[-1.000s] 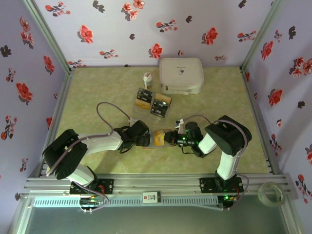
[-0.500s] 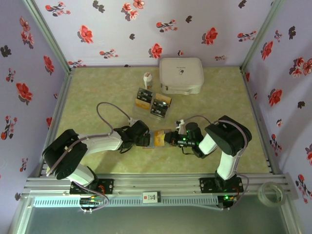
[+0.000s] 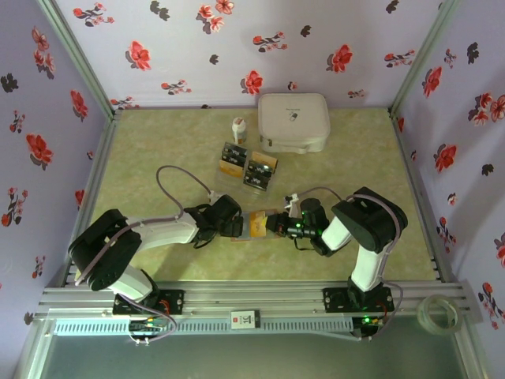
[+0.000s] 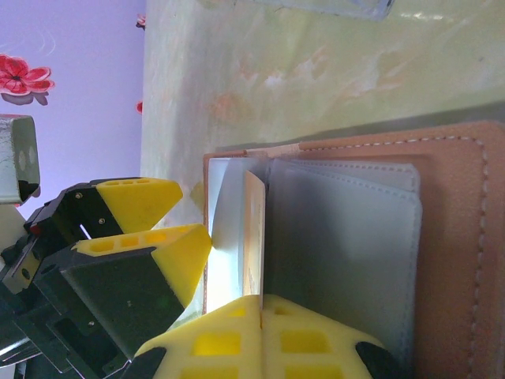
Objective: Put the credit cards into the card holder
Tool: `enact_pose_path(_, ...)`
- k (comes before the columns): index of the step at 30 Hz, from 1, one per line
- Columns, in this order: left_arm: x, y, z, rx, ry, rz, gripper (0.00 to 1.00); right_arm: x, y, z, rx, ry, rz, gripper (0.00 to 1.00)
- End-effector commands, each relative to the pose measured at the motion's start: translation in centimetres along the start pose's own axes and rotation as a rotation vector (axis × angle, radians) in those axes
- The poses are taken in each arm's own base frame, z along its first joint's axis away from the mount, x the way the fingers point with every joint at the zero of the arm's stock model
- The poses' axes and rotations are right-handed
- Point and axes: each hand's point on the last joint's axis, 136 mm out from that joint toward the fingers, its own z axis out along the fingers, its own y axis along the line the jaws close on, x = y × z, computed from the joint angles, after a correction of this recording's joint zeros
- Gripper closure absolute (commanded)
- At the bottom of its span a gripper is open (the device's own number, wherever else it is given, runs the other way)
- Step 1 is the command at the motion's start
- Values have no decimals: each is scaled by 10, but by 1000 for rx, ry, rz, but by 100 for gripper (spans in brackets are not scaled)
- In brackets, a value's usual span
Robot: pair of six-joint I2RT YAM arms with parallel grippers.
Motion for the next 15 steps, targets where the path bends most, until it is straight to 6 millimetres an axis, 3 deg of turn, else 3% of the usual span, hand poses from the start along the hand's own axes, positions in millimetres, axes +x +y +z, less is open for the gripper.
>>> enact_pose_path(1, 8, 9, 1, -24, 20, -5, 0, 21, -38, -5, 136, 46, 94, 100)
enact_pose_path(15, 8, 9, 1, -24, 19, -6, 0, 22, -37, -1, 132, 68, 98, 100)
